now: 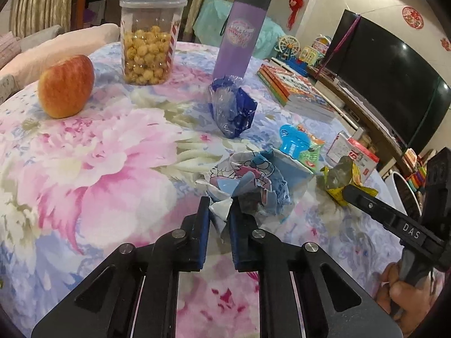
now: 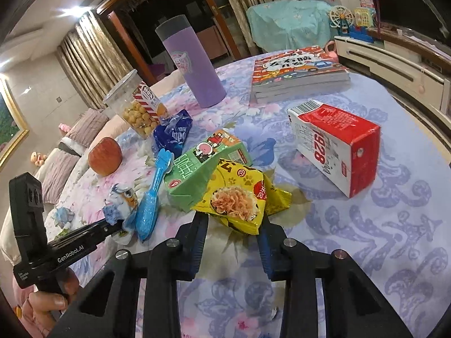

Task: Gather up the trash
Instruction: 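Carry the printed wrapper and yellow snack bag over the trash bin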

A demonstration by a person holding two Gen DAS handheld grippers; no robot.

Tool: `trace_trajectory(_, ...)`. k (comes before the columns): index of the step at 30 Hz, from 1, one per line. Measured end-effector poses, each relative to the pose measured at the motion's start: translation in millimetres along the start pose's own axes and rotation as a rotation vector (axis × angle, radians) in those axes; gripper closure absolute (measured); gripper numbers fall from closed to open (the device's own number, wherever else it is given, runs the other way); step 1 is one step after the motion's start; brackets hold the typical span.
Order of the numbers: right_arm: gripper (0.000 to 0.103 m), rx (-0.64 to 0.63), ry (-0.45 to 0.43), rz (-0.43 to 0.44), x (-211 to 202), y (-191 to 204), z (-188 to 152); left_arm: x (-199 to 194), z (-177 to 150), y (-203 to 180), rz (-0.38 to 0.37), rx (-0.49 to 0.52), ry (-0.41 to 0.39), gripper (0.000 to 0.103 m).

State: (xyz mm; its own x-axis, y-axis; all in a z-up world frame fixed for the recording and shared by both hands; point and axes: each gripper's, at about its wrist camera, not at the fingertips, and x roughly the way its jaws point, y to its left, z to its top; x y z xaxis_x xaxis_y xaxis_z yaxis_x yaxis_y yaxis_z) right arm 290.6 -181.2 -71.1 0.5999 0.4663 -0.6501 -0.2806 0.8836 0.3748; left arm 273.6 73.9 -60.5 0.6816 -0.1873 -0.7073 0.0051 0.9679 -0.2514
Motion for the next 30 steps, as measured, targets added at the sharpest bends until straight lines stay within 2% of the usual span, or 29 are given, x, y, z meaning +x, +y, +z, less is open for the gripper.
trace_trajectory(4,0.07,0.006,-0.018,0.016,-16,-1,-7,-14,-7,-4,-0.009,-0.008,-0.011,0.092)
trace_trajectory(12,0.07,0.023,-0.05,0.012,-53,-12,-24,-30,-21,-38,-0.057,0.042,-0.017,0.092)
trace_trajectory(30,0.07,0.07,-0.128,-0.082,-132,-57,-45,-25,-50,-139,-0.189,0.194,0.047,0.092)
